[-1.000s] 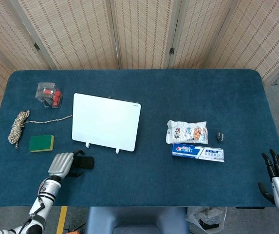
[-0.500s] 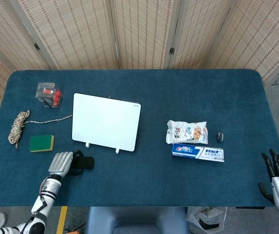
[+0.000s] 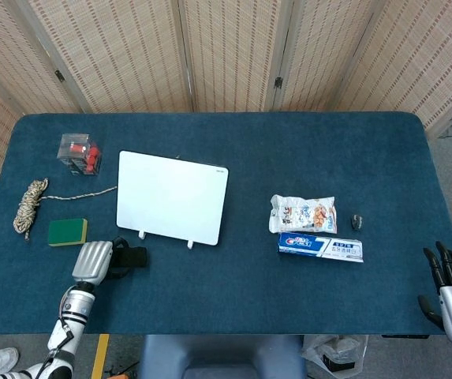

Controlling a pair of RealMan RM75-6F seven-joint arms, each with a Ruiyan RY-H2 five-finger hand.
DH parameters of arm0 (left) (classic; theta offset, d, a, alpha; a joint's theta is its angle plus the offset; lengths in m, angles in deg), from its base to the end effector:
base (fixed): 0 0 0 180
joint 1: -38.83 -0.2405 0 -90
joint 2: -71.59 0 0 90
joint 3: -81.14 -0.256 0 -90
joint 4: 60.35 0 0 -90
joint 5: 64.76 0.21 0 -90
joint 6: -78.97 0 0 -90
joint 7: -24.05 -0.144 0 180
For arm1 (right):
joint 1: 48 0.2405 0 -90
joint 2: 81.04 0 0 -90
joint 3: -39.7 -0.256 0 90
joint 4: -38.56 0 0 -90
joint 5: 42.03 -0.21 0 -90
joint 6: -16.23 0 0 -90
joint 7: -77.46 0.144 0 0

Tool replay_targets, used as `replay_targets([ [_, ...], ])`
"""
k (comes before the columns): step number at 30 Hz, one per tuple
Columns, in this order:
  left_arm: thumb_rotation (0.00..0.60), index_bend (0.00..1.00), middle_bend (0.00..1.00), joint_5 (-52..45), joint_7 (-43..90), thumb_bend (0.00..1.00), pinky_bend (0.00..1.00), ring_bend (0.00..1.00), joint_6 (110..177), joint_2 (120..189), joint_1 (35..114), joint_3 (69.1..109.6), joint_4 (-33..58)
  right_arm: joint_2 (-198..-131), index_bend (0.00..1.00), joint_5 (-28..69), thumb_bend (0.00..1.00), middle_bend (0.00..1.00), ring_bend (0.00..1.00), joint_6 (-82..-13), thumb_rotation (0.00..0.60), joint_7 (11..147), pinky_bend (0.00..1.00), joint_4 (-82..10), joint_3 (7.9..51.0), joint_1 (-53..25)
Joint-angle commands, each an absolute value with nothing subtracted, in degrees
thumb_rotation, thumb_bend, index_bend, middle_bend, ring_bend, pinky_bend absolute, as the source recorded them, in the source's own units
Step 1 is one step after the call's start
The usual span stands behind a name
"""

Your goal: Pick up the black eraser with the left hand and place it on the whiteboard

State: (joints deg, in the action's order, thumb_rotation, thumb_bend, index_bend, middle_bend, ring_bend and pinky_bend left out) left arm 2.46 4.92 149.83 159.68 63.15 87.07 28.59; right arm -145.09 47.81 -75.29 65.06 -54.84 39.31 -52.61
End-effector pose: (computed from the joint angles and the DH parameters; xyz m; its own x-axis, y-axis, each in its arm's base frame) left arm -0.2305 0.2701 0.0092 0.3403 0.1957 0.9197 0.9400 -0.0967 -0.3272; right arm -0.3199 -0.1200 0.1631 0.5734 -0.0141 0.8191 -0.8163 0.0753 0.5727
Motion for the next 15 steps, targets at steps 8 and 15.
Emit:
replay_targets([
  [8,0.6,0.57,1.0,23.2,-6.2,0.25,1.0,1.0,171.4,162.9,58.9,85.4,27.7,-144.9,0.0,48.2,0.33,0.0,0.08,-76.0,0.6,65.5,0.13,-54.9,39.4,-52.9],
  [15,0.6,0.56,1.0,30.3,-3.5,0.25,1.0,1.0,172.5,171.2,64.0,88.9,14.2,-144.8,0.0,48.6,0.33,0.0,0.08,-76.1,0.6,66.1,0.13,-54.9,39.7,-53.0],
])
